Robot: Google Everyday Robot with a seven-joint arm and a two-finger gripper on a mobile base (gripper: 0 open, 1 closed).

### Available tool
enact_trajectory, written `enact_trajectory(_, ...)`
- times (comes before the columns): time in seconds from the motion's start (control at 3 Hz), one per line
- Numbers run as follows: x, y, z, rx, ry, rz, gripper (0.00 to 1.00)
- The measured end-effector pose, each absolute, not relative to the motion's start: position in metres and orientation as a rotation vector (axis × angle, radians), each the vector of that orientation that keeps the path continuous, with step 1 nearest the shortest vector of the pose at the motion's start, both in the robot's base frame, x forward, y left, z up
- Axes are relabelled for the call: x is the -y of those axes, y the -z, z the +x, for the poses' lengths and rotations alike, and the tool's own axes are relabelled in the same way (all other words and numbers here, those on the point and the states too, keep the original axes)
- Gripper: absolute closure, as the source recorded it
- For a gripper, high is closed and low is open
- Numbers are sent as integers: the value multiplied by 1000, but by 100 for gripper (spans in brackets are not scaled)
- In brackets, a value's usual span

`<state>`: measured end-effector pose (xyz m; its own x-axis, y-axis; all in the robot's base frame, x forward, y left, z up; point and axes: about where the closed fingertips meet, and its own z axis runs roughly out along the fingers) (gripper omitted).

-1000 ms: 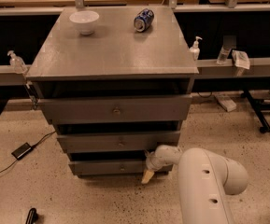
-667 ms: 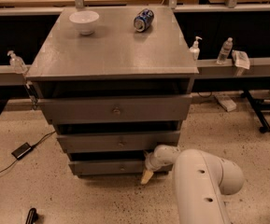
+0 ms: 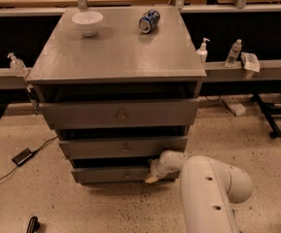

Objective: Open bottom drawer

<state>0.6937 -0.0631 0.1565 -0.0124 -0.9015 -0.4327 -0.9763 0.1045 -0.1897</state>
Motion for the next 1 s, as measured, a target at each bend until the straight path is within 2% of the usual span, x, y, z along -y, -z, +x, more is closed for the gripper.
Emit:
enact_trajectory(0.67, 62, -164, 693, -1943, -228, -1829, 95)
enact_trajectory(1.0, 62, -165, 693, -1943, -228, -1829, 100)
